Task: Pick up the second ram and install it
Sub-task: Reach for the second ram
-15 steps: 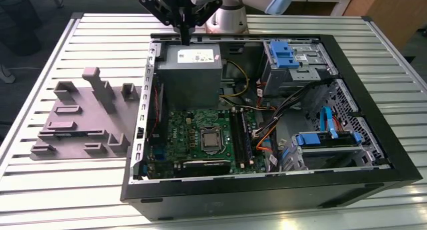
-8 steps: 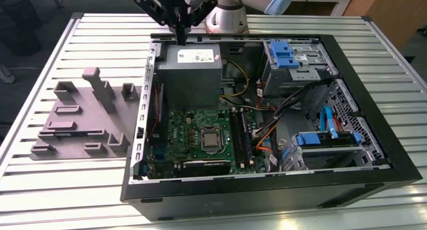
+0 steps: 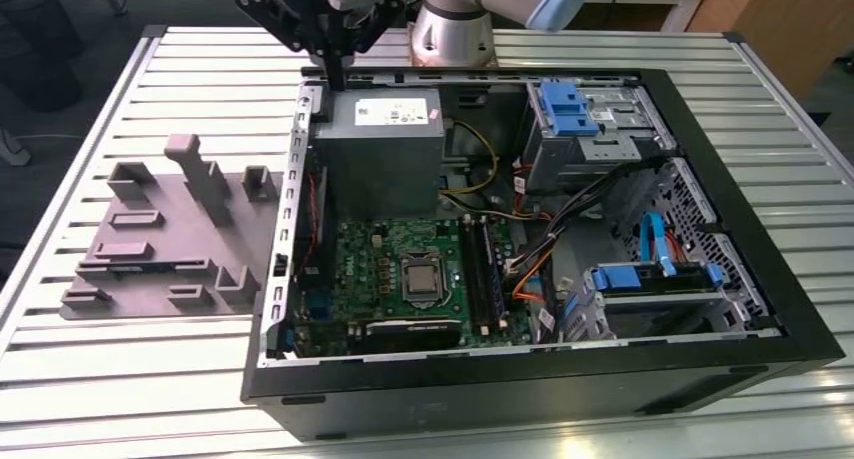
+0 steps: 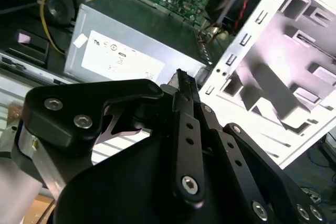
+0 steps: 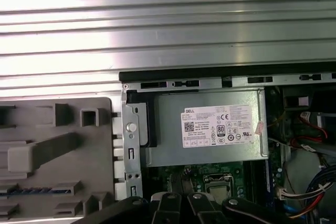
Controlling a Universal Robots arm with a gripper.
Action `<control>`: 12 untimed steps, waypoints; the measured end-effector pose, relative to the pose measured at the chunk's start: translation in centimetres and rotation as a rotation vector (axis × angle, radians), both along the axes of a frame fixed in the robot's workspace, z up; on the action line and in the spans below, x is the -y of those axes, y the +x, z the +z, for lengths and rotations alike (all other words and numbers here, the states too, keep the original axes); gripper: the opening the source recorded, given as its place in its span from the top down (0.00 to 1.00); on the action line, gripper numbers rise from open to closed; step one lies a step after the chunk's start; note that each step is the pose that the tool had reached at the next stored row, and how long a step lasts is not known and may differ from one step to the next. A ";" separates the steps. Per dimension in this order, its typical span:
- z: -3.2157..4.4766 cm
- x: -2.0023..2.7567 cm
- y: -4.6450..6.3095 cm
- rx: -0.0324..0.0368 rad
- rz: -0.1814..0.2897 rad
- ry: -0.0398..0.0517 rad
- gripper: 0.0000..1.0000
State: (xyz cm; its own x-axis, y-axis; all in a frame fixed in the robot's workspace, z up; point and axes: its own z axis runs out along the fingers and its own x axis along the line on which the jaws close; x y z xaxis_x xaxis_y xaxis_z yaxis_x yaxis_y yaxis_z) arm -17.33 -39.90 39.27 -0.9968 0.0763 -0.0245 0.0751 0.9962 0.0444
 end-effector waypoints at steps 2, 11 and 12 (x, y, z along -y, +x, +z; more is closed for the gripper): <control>0.00 0.14 -0.5 -0.0001 0.000 0.0001 0.89; -0.05 1.08 -1.8 -0.0001 0.000 0.0002 0.89; -0.06 1.18 -1.9 0.0000 0.000 0.0004 0.89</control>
